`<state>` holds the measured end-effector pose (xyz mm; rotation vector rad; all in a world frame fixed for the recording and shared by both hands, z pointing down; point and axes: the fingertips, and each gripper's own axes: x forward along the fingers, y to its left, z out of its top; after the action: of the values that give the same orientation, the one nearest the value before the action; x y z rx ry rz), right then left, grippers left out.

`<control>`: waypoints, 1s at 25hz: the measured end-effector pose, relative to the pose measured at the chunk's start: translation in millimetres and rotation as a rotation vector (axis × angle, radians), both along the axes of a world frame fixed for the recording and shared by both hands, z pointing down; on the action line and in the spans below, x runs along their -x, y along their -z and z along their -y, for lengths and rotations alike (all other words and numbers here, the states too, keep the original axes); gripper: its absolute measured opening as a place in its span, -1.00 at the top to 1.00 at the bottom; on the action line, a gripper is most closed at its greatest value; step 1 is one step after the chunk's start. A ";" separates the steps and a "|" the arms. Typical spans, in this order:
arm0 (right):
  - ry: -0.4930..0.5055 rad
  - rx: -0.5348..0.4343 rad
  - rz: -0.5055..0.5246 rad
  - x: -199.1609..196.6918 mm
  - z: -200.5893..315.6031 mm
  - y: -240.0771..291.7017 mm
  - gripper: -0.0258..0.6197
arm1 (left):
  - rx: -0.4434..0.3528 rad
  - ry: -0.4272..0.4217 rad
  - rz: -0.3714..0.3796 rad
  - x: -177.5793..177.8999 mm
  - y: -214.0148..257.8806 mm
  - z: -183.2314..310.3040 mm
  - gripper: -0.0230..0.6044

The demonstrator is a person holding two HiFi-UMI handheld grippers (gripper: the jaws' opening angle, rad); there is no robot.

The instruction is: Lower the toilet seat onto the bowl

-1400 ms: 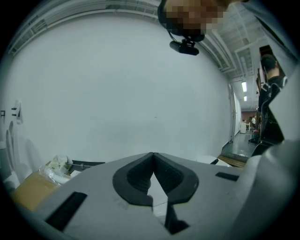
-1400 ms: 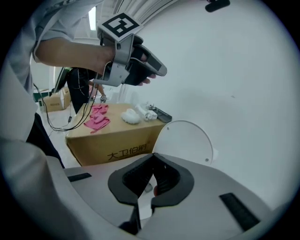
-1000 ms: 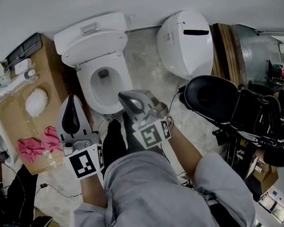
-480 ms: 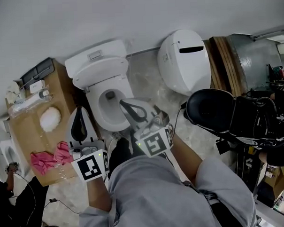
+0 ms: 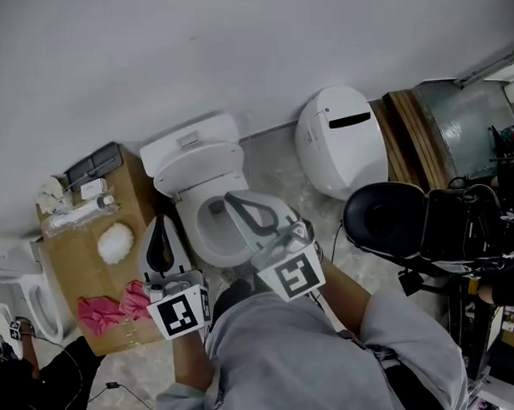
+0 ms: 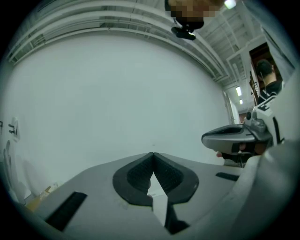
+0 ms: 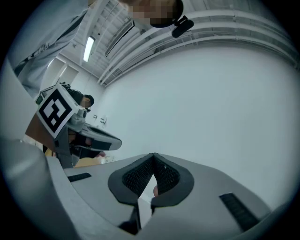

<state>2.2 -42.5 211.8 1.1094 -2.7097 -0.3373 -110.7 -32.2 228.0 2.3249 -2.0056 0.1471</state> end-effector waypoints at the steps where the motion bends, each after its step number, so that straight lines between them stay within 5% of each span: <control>1: -0.008 -0.002 0.019 -1.0 2.1 6.5 0.92 | -0.006 0.003 0.002 0.9 3.5 0.4 0.92; 13: -0.099 0.008 0.235 -23.8 25.9 65.9 0.92 | -0.052 0.043 -0.004 9.9 45.8 3.0 0.92; 25: -0.133 0.072 0.247 -35.0 57.0 56.6 0.93 | -0.053 0.053 -0.003 8.7 57.7 27.0 0.92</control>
<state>37.2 -99.5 155.2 1.3843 -2.8095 -0.0853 -119.5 -59.2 170.3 2.2978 -2.0926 0.0884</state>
